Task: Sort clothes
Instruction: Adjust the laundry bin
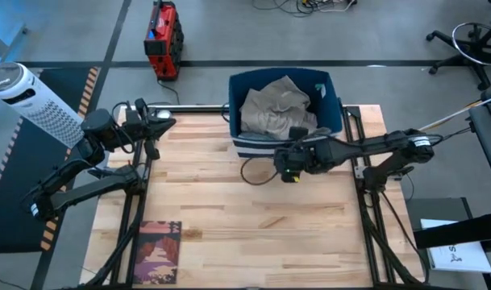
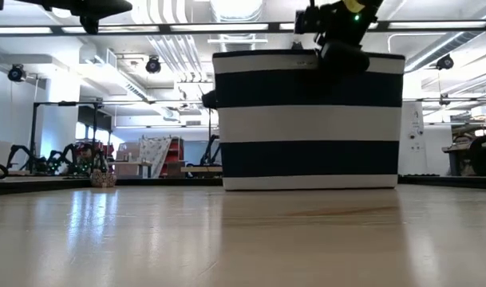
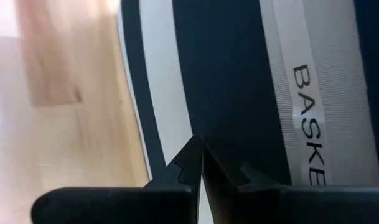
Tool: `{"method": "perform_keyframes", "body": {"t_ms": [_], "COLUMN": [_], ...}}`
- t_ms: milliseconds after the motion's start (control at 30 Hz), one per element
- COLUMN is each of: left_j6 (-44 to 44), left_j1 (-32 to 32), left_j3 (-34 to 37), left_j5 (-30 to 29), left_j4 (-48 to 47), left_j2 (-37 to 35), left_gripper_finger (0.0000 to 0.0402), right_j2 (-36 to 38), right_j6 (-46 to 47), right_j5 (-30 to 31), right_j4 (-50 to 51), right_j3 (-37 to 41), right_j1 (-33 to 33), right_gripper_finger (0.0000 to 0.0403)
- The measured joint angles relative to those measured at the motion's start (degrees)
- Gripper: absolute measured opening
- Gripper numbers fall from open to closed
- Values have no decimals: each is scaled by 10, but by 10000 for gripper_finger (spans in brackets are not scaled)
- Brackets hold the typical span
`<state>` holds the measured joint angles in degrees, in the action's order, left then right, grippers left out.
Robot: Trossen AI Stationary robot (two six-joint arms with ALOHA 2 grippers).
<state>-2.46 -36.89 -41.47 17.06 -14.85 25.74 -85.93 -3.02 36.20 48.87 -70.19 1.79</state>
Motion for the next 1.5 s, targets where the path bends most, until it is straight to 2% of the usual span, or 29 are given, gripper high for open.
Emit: {"method": "perform_keyframes", "body": {"t_ms": [600,1000,1500], "left_j6": [-4,-4,-9], "left_j1": [0,0,0], "left_j3": [0,0,0], "left_j5": [0,-1,0], "left_j4": [-13,-11,-18], "left_j2": [-2,-6,-38], "left_gripper_finger": [0,0,0], "right_j2": [-3,24,74], "right_j6": [-5,5,-4], "right_j5": [-2,-12,-1], "right_j4": [-51,-51,-63], "right_j3": [2,4,15], "right_j1": [-39,-39,-5], "right_gripper_finger": [0,0,0]}}
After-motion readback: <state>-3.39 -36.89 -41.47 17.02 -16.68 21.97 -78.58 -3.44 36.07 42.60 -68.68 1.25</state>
